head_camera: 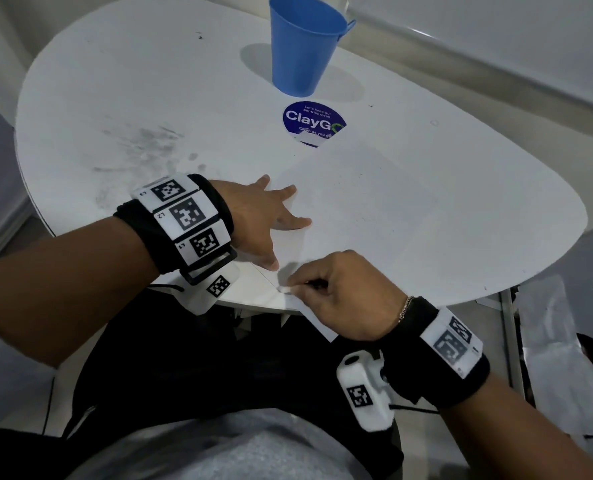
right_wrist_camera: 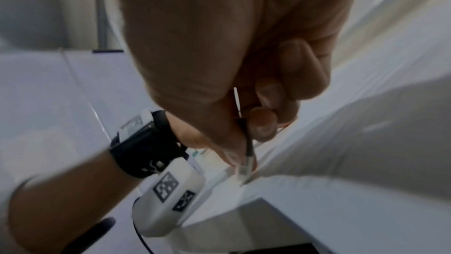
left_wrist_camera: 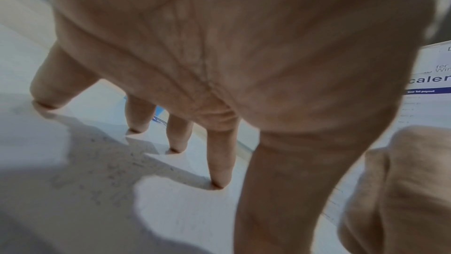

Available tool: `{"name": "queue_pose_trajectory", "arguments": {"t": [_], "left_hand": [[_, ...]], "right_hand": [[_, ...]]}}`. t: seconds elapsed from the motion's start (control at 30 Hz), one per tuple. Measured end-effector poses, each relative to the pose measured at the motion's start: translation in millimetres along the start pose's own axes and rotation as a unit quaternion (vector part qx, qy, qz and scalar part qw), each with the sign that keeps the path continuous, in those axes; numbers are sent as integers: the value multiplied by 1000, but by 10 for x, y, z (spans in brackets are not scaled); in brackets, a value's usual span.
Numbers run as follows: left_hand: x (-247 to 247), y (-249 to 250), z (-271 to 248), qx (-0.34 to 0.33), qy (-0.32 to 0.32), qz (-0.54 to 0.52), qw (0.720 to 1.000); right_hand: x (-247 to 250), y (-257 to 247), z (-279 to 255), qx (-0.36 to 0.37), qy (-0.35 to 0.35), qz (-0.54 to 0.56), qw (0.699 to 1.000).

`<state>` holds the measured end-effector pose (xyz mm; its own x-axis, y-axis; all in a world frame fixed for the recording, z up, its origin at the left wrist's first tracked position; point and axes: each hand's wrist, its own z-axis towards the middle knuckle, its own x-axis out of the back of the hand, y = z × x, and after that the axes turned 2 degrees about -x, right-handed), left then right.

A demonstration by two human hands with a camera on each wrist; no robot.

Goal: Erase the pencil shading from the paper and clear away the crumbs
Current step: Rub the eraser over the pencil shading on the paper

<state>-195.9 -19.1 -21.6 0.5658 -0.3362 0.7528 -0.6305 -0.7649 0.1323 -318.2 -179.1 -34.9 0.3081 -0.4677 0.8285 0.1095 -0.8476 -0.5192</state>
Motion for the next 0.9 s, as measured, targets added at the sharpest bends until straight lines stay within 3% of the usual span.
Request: {"name": "queue_pose_trajectory", "arguments": {"t": [0.17,0.3,0.43,0.57,0.7,0.83,0.9], "left_hand": [[2,-14,11,1,-2,1,1000],[-4,-14,12,1,-2,-2,1000],[3,-7,9,3,-2,4,1000],[-3,-6,5,0,-2,2,1000],[-3,0,7,5,0,0,1000],[-4,-7,16,1,-2,-3,1000],[-4,-16,19,1,-2,-10,1000]], "right_hand": [[4,80,67,-28,82,-8,996],[-31,-4,15,12,30,-10,999],[-13,72,69,-23,73,-26,997],[-47,26,28,13,26,-21,999],[-17,109,83,-29,98,-12,995],[-51,23,26,21,15,-10,1000],[-15,79,69,-5,44,2,999]]}}
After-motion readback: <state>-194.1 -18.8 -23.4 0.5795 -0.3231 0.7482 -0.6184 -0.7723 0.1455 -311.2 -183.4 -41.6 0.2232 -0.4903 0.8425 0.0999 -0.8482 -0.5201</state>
